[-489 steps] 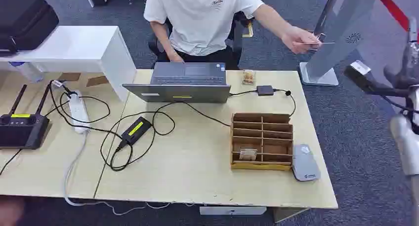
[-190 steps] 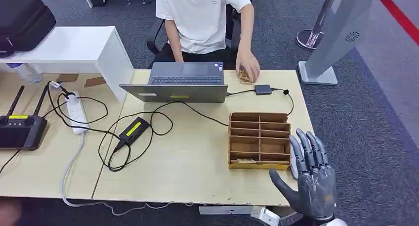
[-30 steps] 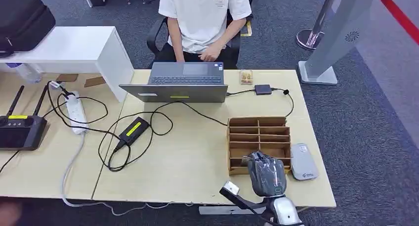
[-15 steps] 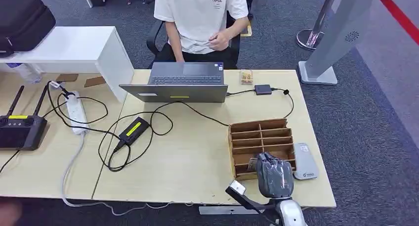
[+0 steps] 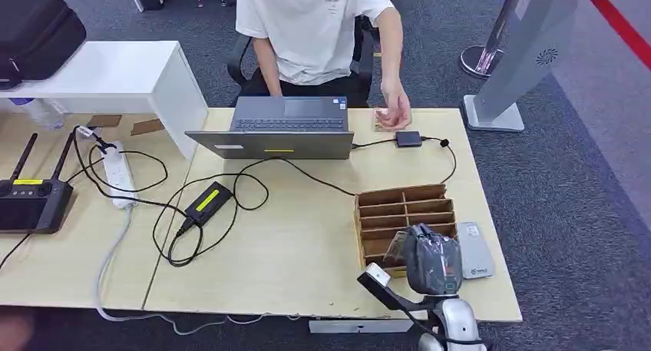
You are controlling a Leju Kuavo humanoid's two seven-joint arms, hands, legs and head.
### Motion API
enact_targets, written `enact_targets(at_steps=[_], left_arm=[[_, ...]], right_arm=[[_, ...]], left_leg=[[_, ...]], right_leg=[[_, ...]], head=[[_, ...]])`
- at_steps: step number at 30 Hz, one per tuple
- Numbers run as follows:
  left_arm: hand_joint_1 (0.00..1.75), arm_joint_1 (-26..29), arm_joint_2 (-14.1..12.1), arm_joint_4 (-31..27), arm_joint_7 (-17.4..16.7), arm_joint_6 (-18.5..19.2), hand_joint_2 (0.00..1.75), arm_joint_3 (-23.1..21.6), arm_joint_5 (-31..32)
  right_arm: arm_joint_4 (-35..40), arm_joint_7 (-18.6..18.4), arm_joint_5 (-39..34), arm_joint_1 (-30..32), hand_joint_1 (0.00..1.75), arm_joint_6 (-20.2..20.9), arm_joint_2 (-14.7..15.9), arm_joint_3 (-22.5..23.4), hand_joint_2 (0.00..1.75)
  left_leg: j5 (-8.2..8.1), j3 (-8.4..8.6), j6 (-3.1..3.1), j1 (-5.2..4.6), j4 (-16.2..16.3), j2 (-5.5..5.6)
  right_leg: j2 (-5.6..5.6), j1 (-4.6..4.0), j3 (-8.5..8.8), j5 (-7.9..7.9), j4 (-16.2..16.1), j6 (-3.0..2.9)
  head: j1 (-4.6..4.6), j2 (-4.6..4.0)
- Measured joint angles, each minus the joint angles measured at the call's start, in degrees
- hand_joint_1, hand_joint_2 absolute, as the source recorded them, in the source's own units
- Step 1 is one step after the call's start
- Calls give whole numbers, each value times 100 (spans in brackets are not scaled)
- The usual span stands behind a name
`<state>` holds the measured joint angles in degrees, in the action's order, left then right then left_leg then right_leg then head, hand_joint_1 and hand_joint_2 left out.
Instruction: Pass the card to the sensor for recognition and then transmit it.
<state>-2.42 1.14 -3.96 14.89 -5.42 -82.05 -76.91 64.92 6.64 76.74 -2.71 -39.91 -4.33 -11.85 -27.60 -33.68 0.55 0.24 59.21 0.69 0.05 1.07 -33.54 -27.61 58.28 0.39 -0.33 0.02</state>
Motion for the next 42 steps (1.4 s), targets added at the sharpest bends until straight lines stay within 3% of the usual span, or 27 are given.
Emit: enact_targets(at_steps=[29, 42], left_arm=[[0, -5, -35, 0, -50, 48, 175, -46, -22], [0, -4, -70, -2, -101, 79, 175, -70, -24]], right_arm=[[50, -170, -96, -533, 175, 0, 287, -234, 175], [475, -428, -481, -1229, 175, 203, 798, -507, 175]], left_leg=[[3, 1, 3, 1, 0, 0], [5, 1, 3, 0, 1, -1]], right_leg=[[1, -1, -1, 2, 1, -2], [2, 0, 0, 5, 2, -3]], head=[[0, 0], [-2, 0]])
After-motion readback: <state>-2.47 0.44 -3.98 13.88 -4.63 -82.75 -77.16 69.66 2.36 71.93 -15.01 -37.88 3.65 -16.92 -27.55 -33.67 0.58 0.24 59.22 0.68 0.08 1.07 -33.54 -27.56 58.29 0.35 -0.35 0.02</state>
